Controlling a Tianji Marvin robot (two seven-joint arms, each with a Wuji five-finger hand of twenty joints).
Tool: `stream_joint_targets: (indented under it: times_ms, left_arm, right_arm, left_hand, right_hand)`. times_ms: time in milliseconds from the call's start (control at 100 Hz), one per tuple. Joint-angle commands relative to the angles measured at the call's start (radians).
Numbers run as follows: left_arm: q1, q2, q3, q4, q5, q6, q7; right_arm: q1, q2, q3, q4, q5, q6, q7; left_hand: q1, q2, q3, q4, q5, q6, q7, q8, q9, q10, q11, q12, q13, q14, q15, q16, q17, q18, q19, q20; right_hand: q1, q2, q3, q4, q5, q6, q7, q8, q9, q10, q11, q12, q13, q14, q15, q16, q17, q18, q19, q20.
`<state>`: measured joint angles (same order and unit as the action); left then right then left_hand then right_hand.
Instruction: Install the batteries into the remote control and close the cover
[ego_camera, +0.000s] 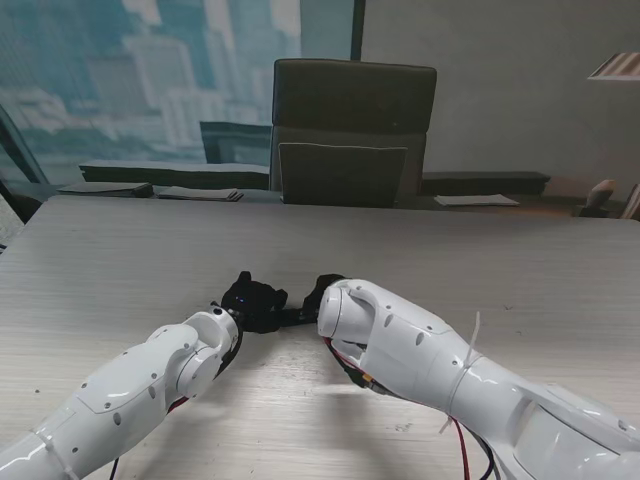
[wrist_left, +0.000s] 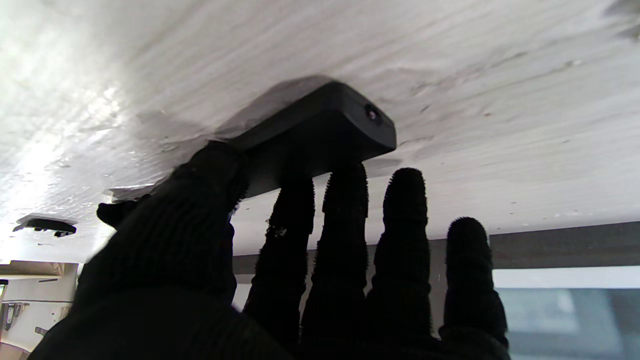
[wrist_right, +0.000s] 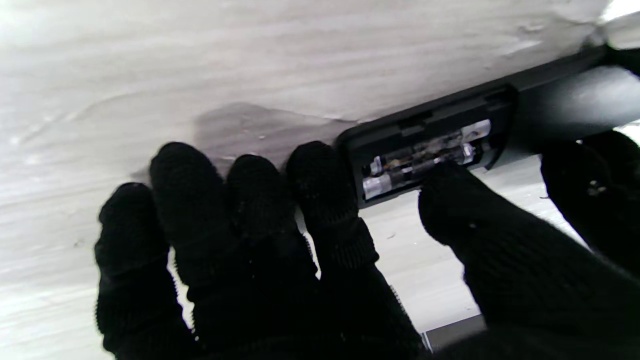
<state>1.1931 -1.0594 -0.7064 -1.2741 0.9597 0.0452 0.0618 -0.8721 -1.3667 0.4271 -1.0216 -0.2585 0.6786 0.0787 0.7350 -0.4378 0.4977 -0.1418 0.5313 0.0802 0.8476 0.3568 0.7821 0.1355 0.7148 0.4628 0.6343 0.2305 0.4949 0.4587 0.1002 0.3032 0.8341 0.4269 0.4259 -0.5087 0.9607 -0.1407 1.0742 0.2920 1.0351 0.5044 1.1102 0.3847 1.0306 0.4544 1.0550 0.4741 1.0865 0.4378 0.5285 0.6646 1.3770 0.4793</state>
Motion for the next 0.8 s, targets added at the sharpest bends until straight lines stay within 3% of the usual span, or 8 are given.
stream_joint_targets:
  times_ms: [0,100,190,220,240,400,590,790]
  left_arm:
    - [0.019,-0.002,0.017,0.028,-0.004,-0.003,-0.030]
    - [0.018,-0.002,0.018,0.030,-0.006,-0.004,-0.030]
    - [0.018,-0.002,0.017,0.029,-0.006,-0.003,-0.032]
    - [0.019,-0.002,0.016,0.028,-0.005,-0.003,-0.032]
    - [0.020,-0.002,0.014,0.027,-0.004,-0.002,-0.032]
    - [0.029,-0.001,-0.003,0.019,0.007,0.005,-0.027]
    - [0.028,-0.001,-0.002,0.019,0.014,0.007,-0.022]
    - [0.024,-0.003,-0.006,0.014,0.022,0.016,-0.012]
  right_arm:
    - [-0.047,0.012,-0.033,0.062,0.001,0.001,0.043]
    - [-0.040,0.009,-0.053,0.073,-0.016,-0.006,0.048]
    - [-0.044,0.008,-0.051,0.075,-0.022,-0.009,0.040]
    - [-0.048,0.009,-0.046,0.070,-0.024,-0.009,0.034]
    - [-0.051,0.011,-0.042,0.066,-0.025,-0.010,0.029]
    - [-0.091,0.040,0.015,-0.002,-0.049,-0.029,-0.012]
    - [-0.133,0.078,0.078,-0.094,-0.077,-0.041,-0.029]
    - [-0.185,0.103,0.146,-0.171,-0.103,-0.071,-0.063]
  left_hand:
    - [0.056,0.052,0.045,0.046,0.085,-0.137,0.068,0.020,0.044,-0.101,-0.074,-0.022,0.012,0.016,0.014,0.007,-0.001,0.007,0.025,0.015]
    - [0.058,0.052,0.046,0.046,0.086,-0.137,0.068,0.020,0.046,-0.101,-0.074,-0.021,0.012,0.016,0.014,0.007,-0.002,0.007,0.025,0.015]
    - [0.057,0.051,0.045,0.046,0.086,-0.138,0.068,0.020,0.045,-0.102,-0.074,-0.020,0.013,0.016,0.014,0.007,-0.002,0.007,0.025,0.015]
    - [0.057,0.051,0.045,0.046,0.085,-0.137,0.068,0.020,0.045,-0.101,-0.075,-0.020,0.012,0.016,0.014,0.007,-0.001,0.007,0.025,0.015]
    - [0.057,0.051,0.045,0.046,0.084,-0.136,0.067,0.019,0.044,-0.102,-0.075,-0.020,0.012,0.017,0.014,0.007,-0.001,0.007,0.025,0.015]
    - [0.062,0.045,0.052,0.047,0.084,-0.138,0.067,0.020,0.045,-0.102,-0.076,-0.020,0.011,0.017,0.013,0.007,-0.002,0.007,0.025,0.015]
    - [0.067,0.040,0.059,0.042,0.083,-0.141,0.069,0.022,0.049,-0.104,-0.081,-0.010,0.013,0.016,0.013,0.007,-0.002,0.009,0.024,0.014]
    - [0.036,0.027,0.067,0.045,0.065,-0.131,0.040,0.006,0.020,-0.100,-0.101,-0.023,0.001,0.012,0.004,0.003,-0.004,0.007,0.021,0.013]
  right_hand:
    - [0.100,-0.150,0.070,-0.006,-0.084,-0.042,-0.232,-0.114,-0.063,-0.001,-0.106,0.003,-0.022,-0.044,-0.099,-0.001,0.001,-0.042,-0.060,-0.016]
    - [0.123,-0.193,0.094,-0.037,-0.101,-0.048,-0.179,-0.153,-0.059,-0.007,-0.101,0.005,-0.011,-0.053,-0.096,-0.004,0.011,-0.047,-0.055,-0.017]
    - [0.084,-0.166,0.089,-0.021,-0.094,-0.048,-0.190,-0.151,-0.064,-0.006,-0.100,0.006,-0.017,-0.052,-0.098,-0.004,0.009,-0.048,-0.055,-0.018]
    - [0.043,-0.136,0.074,0.032,-0.075,-0.047,-0.253,-0.054,-0.069,-0.003,-0.100,0.005,-0.020,-0.051,-0.097,-0.003,0.003,-0.049,-0.057,-0.019]
    - [0.010,-0.123,0.059,0.044,-0.075,-0.044,-0.275,-0.017,-0.074,0.000,-0.101,0.005,-0.028,-0.046,-0.100,-0.003,-0.003,-0.048,-0.059,-0.020]
    - [-0.114,-0.092,-0.018,0.038,-0.113,-0.044,-0.303,-0.002,-0.113,0.007,-0.109,0.003,-0.078,-0.040,-0.113,0.000,-0.064,-0.057,-0.095,-0.031]
    - [-0.116,0.001,-0.081,0.048,-0.125,-0.037,-0.328,-0.004,-0.126,0.024,-0.114,0.000,-0.105,-0.023,-0.116,0.012,-0.097,-0.070,-0.088,-0.022]
    - [-0.111,0.022,-0.100,0.053,-0.129,-0.038,-0.353,-0.012,-0.137,0.030,-0.123,-0.004,-0.128,-0.016,-0.125,0.015,-0.128,-0.074,-0.107,-0.026]
